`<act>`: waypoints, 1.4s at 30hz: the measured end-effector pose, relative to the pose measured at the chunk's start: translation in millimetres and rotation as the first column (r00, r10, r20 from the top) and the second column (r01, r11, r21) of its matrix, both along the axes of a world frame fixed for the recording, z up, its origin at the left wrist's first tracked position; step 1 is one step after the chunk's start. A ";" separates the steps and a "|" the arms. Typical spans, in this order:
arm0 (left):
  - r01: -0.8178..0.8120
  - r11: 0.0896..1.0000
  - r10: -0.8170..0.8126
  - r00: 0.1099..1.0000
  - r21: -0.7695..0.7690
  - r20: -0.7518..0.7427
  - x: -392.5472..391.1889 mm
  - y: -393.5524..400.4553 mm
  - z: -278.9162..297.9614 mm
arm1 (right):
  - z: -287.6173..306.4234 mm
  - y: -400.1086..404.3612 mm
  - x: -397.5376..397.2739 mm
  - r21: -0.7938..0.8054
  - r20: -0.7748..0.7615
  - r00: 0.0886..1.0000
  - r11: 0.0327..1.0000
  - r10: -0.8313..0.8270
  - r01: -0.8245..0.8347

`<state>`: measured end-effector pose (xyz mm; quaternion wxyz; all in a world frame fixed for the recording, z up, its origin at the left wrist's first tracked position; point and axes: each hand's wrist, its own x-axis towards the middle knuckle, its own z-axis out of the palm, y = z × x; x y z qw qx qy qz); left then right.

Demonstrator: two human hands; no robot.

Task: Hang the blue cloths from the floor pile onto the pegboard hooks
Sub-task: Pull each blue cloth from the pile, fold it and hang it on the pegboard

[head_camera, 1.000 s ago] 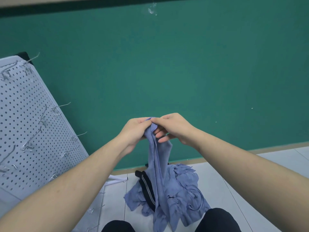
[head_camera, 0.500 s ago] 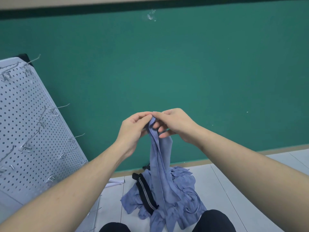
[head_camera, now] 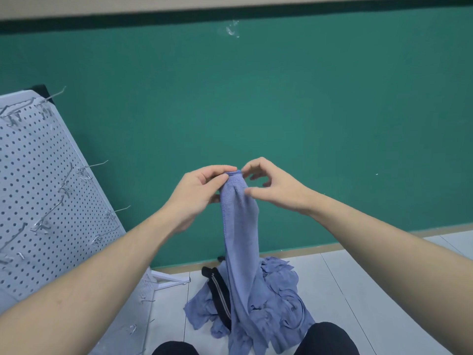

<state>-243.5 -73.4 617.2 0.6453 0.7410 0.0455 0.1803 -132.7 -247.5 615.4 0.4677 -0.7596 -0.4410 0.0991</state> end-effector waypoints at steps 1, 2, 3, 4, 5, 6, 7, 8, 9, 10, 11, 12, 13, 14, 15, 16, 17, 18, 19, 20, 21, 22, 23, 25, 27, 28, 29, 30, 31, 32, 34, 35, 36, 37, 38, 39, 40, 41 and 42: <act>0.006 0.999 -0.006 1.000 0.032 0.006 -1.6 1.4 3.7 | -1.3 0.2 0.7 -0.015 0.017 0.999 0.999 0.038 -0.038; 0.011 0.998 -0.011 1.000 0.061 0.011 -3.4 3.4 6.5 | -1.6 0.5 1.1 -0.018 0.036 0.997 0.998 0.065 -0.064; 0.018 0.996 -0.019 1.000 0.086 0.016 -5.0 5.6 8.9 | -2.5 0.7 3.1 -0.013 0.066 0.995 0.998 0.068 -0.068; 0.028 0.994 -0.031 0.999 0.108 0.020 -7.1 7.5 11.1 | -2.9 0.4 5.4 -0.004 0.107 0.993 0.998 0.055 -0.055; 0.040 0.992 -0.043 0.999 0.123 0.023 -9.0 8.7 12.9 | -2.2 0.1 5.8 -0.003 0.161 0.986 0.999 0.040 -0.040; 0.046 0.990 -0.051 0.998 0.132 0.029 -11.0 10.1 14.0 | -1.1 0.2 5.6 -0.005 0.225 0.974 0.999 0.034 -0.034; 0.051 0.989 -0.056 0.998 0.135 0.038 -12.7 11.1 15.0 | -0.5 0.5 6.1 -0.006 0.265 0.963 0.999 0.047 -0.046; 0.051 0.989 -0.058 0.997 0.141 0.045 -14.2 12.2 15.8 | 0.8 1.1 6.2 -0.006 0.255 0.964 0.997 0.070 -0.071; 0.052 0.987 -0.060 0.997 0.152 0.047 -15.3 13.8 16.4 | 2.0 1.6 5.0 -0.010 0.192 0.977 0.995 0.096 -0.096; 0.054 0.984 -0.062 0.997 0.167 0.046 -16.5 15.9 16.8 | 3.0 1.3 3.6 -0.017 0.109 0.987 0.993 0.121 -0.120; 0.057 0.982 -0.066 0.997 0.181 0.043 -17.4 18.0 16.5 | 2.8 0.6 3.2 -0.020 0.043 0.989 0.989 0.144 -0.144; 0.062 0.979 -0.071 0.997 0.193 0.041 -18.4 19.3 16.0 | 2.1 -0.4 2.7 -0.027 0.007 0.985 0.985 0.170 -0.170; 0.065 0.977 -0.076 0.996 0.202 0.045 -19.2 20.1 15.4 | 1.3 -1.2 2.4 -0.048 -0.023 0.981 0.980 0.194 -0.195; 0.069 0.975 -0.081 0.996 0.210 0.049 -19.8 20.4 14.7 | 1.0 -1.9 1.9 -0.085 -0.052 0.976 0.973 0.212 -0.216; 0.070 0.973 -0.083 0.995 0.219 0.049 -20.7 20.5 13.5 | 0.7 -2.5 1.9 -0.137 -0.066 0.973 0.964 0.221 -0.229; 0.068 0.969 -0.081 0.996 0.239 0.046 -22.0 21.7 11.6 | 1.4 -3.6 2.3 -0.203 -0.042 0.975 0.953 0.220 -0.224; 0.062 0.957 -0.077 0.996 0.283 0.039 -23.3 23.5 10.4 | 2.4 -5.0 3.3 -0.275 0.027 0.977 0.942 0.209 -0.194; 0.048 0.934 -0.064 0.997 0.353 0.033 -24.7 27.4 9.2 | 3.2 -6.8 4.4 -0.335 0.137 0.972 0.932 0.191 -0.136; 0.031 0.897 -0.048 0.998 0.441 0.028 -25.8 32.5 7.6 | 4.5 -8.8 4.6 -0.361 0.243 0.955 0.930 0.168 -0.071; 0.018 0.854 -0.038 0.999 0.521 0.027 -27.0 36.6 6.9 | 6.9 -10.4 4.4 -0.352 0.307 0.942 0.936 0.135 -0.020; 0.005 0.810 -0.028 0.999 0.586 0.031 -27.9 40.4 6.4 | 9.1 -12.0 5.7 -0.326 0.318 0.943 0.945 0.103 0.007; -0.005 0.775 -0.024 0.999 0.633 0.036 -28.9 43.0 6.4 | 11.9 -13.5 6.0 -0.302 0.276 0.958 0.953 0.074 0.014; -0.005 0.749 -0.025 0.999 0.662 0.037 -29.4 44.8 6.4 | 14.6 -14.6 5.3 -0.273 0.191 0.980 0.962 0.051 0.003; -0.006 0.718 -0.029 0.999 0.696 0.039 -29.4 45.0 7.7 | 17.5 -15.6 2.4 -0.195 0.005 0.999 0.980 0.049 -0.047; -0.014 0.743 -0.022 0.999 0.669 0.044 -28.7 43.7 10.3 | 20.1 -15.4 -1.8 -0.136 -0.053 0.998 0.990 0.031 -0.038; -0.020 0.780 -0.010 0.999 0.625 0.044 -28.8 43.0 12.5 | 21.3 -14.3 -4.3 -0.096 -0.081 0.997 0.995 0.015 -0.023; -0.023 0.821 -0.001 0.999 0.570 0.041 -30.0 41.3 14.9 | 23.1 -12.3 -8.3 -0.054 -0.142 0.990 0.998 0.006 -0.014; -0.018 0.853 0.000 0.999 0.521 0.035 -32.2 39.1 16.6 | 24.7 -10.3 -10.6 -0.020 -0.223 0.975 1.000 0.005 -0.009; -0.023 0.871 0.001 0.999 0.491 0.044 -34.1 38.2 17.1 | 26.3 -9.2 -11.8 -0.006 -0.295 0.955 1.000 0.001 -0.003; -0.044 0.873 0.012 0.998 0.485 0.068 -36.6 36.7 17.7 | 29.0 -8.6 -13.7 -0.003 -0.343 0.939 1.000 -0.004 0.004; -0.080 0.877 0.035 0.994 0.474 0.104 -40.0 34.8 15.7 | 31.9 -9.8 -13.0 -0.009 -0.377 0.926 1.000 -0.031 0.030; -0.095 0.889 0.043 0.991 0.449 0.124 -40.2 32.9 14.6 | 33.0 -11.6 -13.2 -0.012 -0.370 0.927 0.999 -0.051 0.050; -0.110 0.904 0.052 0.988 0.413 0.148 -40.2 29.8 14.1 | 34.0 -13.3 -14.3 -0.009 -0.354 0.933 0.997 -0.069 0.070; -0.133 0.922 0.071 0.982 0.363 0.177 -40.2 26.4 14.1 | 35.4 -14.6 -16.8 -0.003 -0.322 0.943 0.996 -0.084 0.088; -0.154 0.943 0.097 0.975 0.295 0.200 -40.1 22.8 15.6 | 36.6 -15.3 -19.3 -0.001 -0.289 0.953 0.995 -0.096 0.099; -0.170 0.963 0.125 0.969 0.208 0.212 -39.3 18.6 18.4 | 38.0 -15.9 -22.8 -0.002 -0.258 0.961 0.995 -0.099 0.102; -0.177 0.978 0.150 0.965 0.111 0.214 -38.1 14.9 21.8 | 40.8 -16.4 -28.0 -0.001 -0.231 0.968 0.995 -0.095 0.097; -0.182 0.983 0.177 0.963 0.008 0.202 -36.1 12.4 25.1 | 43.1 -16.8 -32.6 0.002 -0.211 0.973 0.996 -0.089 0.092; -0.190 0.975 0.208 0.963 -0.110 0.174 -34.6 8.9 29.0 | 45.5 -16.6 -36.5 0.014 -0.196 0.977 0.996 -0.082 0.086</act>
